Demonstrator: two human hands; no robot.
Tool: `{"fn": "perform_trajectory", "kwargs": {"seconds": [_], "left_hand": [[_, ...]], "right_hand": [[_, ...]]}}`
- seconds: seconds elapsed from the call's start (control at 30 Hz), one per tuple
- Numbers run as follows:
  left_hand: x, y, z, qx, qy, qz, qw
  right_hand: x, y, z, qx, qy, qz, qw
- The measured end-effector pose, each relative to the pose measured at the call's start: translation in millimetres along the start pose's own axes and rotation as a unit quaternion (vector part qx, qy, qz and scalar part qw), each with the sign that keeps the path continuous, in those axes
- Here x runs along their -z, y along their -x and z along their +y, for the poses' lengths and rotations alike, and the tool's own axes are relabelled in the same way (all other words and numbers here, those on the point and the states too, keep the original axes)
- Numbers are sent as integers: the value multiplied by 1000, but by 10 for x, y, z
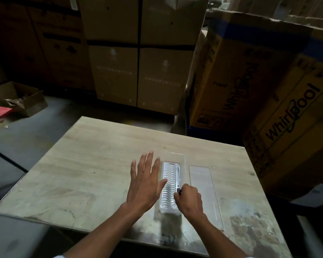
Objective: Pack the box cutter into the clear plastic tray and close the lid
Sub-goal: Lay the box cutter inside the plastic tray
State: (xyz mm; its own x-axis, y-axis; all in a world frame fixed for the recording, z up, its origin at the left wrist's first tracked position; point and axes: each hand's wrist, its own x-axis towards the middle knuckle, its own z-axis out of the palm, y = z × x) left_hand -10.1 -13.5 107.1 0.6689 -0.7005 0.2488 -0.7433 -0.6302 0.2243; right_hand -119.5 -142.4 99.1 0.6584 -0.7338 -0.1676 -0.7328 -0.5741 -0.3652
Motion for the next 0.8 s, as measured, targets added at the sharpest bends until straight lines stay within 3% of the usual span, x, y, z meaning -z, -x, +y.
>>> {"fn": "perform_trajectory", "kwargs": {"seconds": [0.8], "left_hand": [[-221,-299,-18,-5,-96,-10,995]], "right_hand": [[-580,-452,-38,-7,19,-37,999]]}}
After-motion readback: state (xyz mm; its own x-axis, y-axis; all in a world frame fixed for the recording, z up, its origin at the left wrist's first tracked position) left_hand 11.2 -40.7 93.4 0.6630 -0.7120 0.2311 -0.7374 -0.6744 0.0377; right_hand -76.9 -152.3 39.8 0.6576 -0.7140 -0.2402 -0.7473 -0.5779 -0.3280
